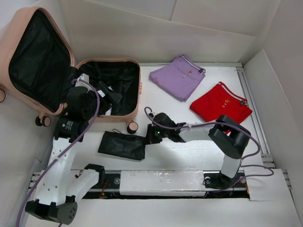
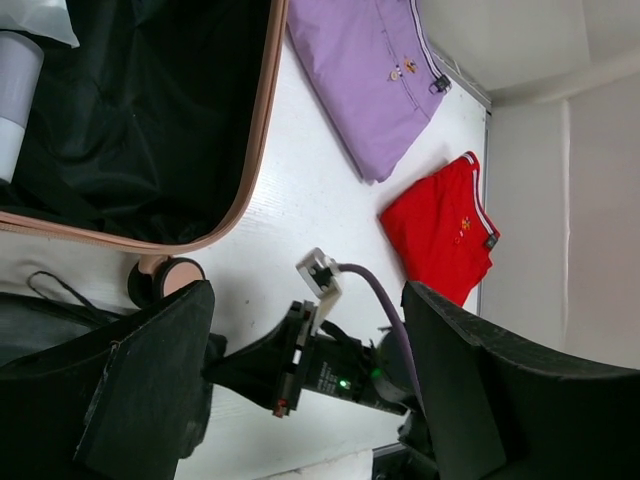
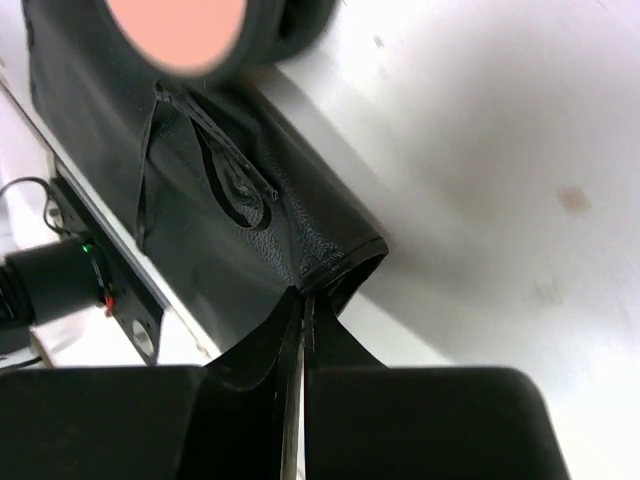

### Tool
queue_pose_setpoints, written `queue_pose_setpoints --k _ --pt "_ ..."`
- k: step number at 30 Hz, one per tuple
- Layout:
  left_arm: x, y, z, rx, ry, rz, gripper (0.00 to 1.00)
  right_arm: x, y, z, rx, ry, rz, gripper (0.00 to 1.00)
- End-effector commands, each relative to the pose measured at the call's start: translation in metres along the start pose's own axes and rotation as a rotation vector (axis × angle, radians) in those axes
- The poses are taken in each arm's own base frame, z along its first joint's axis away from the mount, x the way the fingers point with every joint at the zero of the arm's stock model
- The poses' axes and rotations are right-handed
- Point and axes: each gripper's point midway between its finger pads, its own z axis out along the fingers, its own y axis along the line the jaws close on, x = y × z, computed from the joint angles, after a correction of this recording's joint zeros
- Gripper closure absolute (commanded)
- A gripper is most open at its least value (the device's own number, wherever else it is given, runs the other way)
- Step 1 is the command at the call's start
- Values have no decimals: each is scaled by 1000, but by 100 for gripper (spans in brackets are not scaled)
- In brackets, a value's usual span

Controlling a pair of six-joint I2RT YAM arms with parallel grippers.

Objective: Pack the luggage

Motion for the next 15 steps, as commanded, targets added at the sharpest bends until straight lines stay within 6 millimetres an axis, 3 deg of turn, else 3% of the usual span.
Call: queue_pose_setpoints --k 1,7,8,11,12,14,15 --pt "-13 -13 -9 36 -47 23 28 -12 8 -24 14 -76 -37 100" --pt "-15 -14 -3 52 -63 17 28 -27 27 -99 91 -129 -151 100" --pt "-15 -14 -3 52 -63 17 28 -42 33 -112 110 -176 -164 100" --pt "-20 -19 0 70 -80 11 28 -61 41 -154 144 -234 -199 100" --pt "-21 -19 4 68 -77 0 28 -73 55 -172 129 -269 -208 100" --pt "-29 -28 3 90 -99 4 28 -94 60 -191 133 -320 -220 100" --pt "-35 -34 1 108 -117 7 28 -111 80 -206 92 -358 -235 100"
